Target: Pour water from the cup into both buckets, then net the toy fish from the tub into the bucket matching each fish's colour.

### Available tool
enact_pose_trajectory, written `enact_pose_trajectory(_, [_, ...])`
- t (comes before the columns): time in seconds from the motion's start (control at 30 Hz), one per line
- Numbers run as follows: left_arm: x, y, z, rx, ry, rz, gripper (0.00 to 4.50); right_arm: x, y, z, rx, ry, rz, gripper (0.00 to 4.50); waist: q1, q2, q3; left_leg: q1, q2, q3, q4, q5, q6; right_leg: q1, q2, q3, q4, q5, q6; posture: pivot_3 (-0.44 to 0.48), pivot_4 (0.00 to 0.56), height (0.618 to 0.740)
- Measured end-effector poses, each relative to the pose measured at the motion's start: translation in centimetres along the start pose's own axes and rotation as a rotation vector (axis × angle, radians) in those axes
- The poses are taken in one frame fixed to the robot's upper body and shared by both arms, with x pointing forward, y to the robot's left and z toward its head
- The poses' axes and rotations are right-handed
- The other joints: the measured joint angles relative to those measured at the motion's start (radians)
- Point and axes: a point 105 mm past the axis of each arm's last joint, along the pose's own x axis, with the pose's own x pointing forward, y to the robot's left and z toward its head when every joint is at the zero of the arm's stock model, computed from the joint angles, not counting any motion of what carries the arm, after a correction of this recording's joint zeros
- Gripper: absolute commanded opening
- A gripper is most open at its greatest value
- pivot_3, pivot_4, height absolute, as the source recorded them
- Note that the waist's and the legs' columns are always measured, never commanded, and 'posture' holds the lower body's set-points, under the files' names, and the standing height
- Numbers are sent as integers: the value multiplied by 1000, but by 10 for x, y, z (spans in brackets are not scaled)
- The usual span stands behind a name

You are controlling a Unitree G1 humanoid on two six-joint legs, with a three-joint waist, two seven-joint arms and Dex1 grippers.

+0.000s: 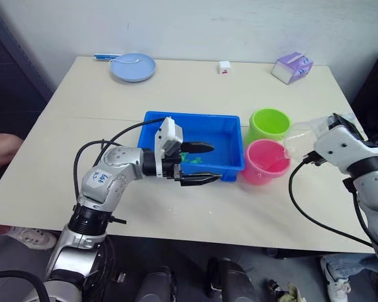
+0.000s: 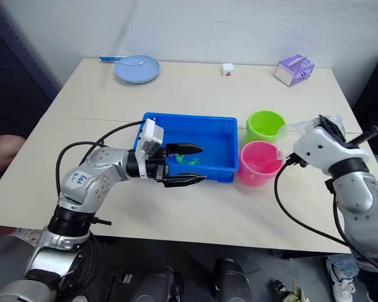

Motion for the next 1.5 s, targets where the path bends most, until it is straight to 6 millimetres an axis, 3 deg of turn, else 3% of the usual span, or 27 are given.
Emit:
enact_pose_trajectory(0.2, [-1, 0, 1, 4, -1, 9, 4500, 2, 10, -3, 95, 21, 0, 669, 2, 0, 0, 0, 0, 0, 0, 0, 0, 0, 0, 0, 0, 0, 0, 0, 150, 739])
enact_pose_trajectory(0.57, [-2, 5, 0, -7, -10, 35, 4500, 0, 6, -33, 576, 177, -96, 669, 0, 0, 0, 0, 0, 0, 0, 0, 0, 0, 0, -1, 0, 0, 0, 0, 150, 739])
enact_pose_trajectory(0.67, [0, 8, 2, -10, -28, 59, 4500, 6, 3, -38, 710, 204, -117, 669, -1, 0, 0, 0, 0, 0, 0, 0, 0, 0, 0, 0, 1, 0, 0, 0, 150, 739])
enact_pose_trajectory(0.8, [2, 25, 7, -1, -45, 129, 4500, 24, -6, -44, 749, 215, -135, 669, -1, 0, 0, 0, 0, 0, 0, 1, 1, 0, 0, -1, 1, 0, 0, 0, 150, 739])
enact_pose_trajectory(0.97, [-1, 41, 7, 17, -48, 203, 4500, 55, -12, -48, 673, 209, -133, 669, -9, 0, 0, -1, 0, 1, -1, 1, 1, -1, 0, -1, 0, 0, 0, 0, 150, 739])
enact_pose_trajectory(1.2, [2, 43, 8, 36, -57, 207, 4500, 97, -22, -37, 391, 138, -105, 669, -25, 0, 0, -2, 0, 0, -1, 1, 1, -2, -1, -2, 0, 0, 0, 0, 150, 739])
enact_pose_trajectory(1.5, [1, 43, 8, 37, -60, 219, 4500, 124, 3, -6, -85, -26, 52, 669, -27, 0, 0, -3, 0, 0, -1, 1, 1, -2, -2, -3, 0, 0, 0, 0, 150, 739])
